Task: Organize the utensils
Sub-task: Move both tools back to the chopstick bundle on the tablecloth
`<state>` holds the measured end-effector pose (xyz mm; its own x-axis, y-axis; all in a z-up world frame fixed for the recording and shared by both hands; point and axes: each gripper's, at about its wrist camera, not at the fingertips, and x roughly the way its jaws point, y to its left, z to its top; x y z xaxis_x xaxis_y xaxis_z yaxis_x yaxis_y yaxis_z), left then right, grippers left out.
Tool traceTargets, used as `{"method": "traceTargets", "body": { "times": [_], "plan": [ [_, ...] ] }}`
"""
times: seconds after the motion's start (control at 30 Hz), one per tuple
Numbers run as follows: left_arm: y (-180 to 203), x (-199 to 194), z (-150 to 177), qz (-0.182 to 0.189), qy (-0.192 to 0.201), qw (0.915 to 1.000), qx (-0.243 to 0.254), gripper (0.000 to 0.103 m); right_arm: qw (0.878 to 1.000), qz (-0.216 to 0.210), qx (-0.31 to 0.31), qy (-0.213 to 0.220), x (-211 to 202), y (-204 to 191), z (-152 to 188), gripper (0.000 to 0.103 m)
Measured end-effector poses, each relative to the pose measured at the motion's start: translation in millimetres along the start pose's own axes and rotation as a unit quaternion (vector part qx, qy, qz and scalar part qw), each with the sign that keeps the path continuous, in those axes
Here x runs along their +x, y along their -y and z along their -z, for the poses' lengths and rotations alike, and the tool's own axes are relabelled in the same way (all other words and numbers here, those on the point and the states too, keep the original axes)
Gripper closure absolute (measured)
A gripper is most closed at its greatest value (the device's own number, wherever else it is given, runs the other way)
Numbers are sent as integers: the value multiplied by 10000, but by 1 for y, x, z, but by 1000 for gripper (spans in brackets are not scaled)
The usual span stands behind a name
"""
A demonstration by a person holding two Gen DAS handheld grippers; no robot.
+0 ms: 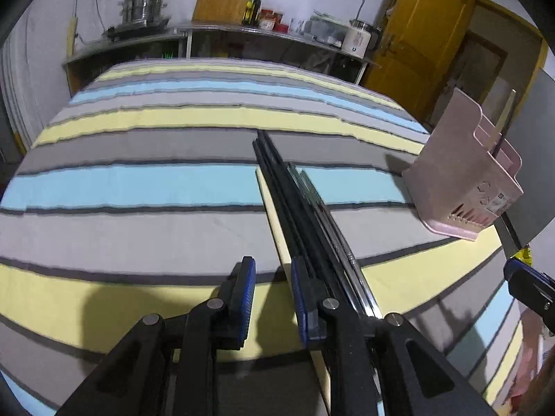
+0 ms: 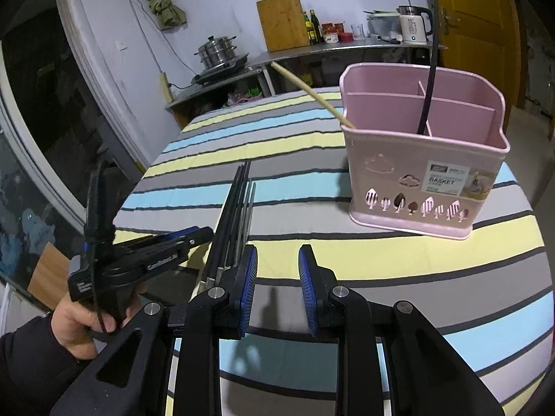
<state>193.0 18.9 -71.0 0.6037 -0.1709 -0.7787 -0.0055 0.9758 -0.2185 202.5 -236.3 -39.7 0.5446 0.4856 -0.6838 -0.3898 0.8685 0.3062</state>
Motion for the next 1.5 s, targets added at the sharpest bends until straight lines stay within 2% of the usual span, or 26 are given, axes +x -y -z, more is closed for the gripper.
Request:
{"method": "traceTargets", "body": {
  "times": [0.23, 0.3, 0.33, 0.4, 0.53, 0.63, 0.8, 0.93, 1.07, 1.2, 1.27, 1.33, 1.47, 1.5],
  "plan": [
    [5, 2, 2, -163, 158, 9995, 232, 79, 10000, -9, 32, -85, 10, 1, -1, 78],
    [6, 1, 2, -315, 188, 9989, 290, 78, 9999, -15, 20, -98, 12, 0, -1, 78],
    [5, 1, 3, -412, 185, 9986, 289, 79, 9999, -17, 19, -102, 11, -1, 0, 78],
    [2, 0, 5, -595, 162, 9974, 378, 91, 9999, -17, 8, -118, 12, -2, 0, 78],
    [-9, -5, 5, -423, 109, 9988, 208, 91, 9999, -20, 6, -127, 16, -3, 1, 78],
    [-14, -7, 0, -19, 42, 10000, -38, 91, 9999, -44, 25, -156, 20, -3, 2, 78],
    [-2, 4, -5, -68, -20, 9999, 138, 85, 9998, -79, -9, -194, 25, -7, 3, 78],
    [6, 7, -3, -236, 153, 9991, 315, 79, 9998, -60, -34, -190, 25, -5, 2, 78],
    [9, 13, -6, -478, 202, 9977, 442, 65, 9998, -45, 27, -199, 26, -3, 3, 78],
    [20, 18, -7, -831, 158, 9936, 754, 64, 9998, -87, -15, -197, 27, -7, 3, 78],
    [18, 18, -8, -795, 144, 9943, 702, 64, 9997, -114, -33, -204, 28, -9, 4, 78],
    [11, 15, -7, -800, 119, 9947, 638, 68, 9997, -126, -63, -206, 28, -11, 5, 78],
    [-11, 3, -1, -792, 82, 9956, 503, 83, 9997, -122, -103, -208, 28, -11, 4, 78],
    [-17, 1, 0, -789, 68, 9958, 463, 84, 9997, -121, -102, -209, 29, -11, 4, 78]
  ]
}}
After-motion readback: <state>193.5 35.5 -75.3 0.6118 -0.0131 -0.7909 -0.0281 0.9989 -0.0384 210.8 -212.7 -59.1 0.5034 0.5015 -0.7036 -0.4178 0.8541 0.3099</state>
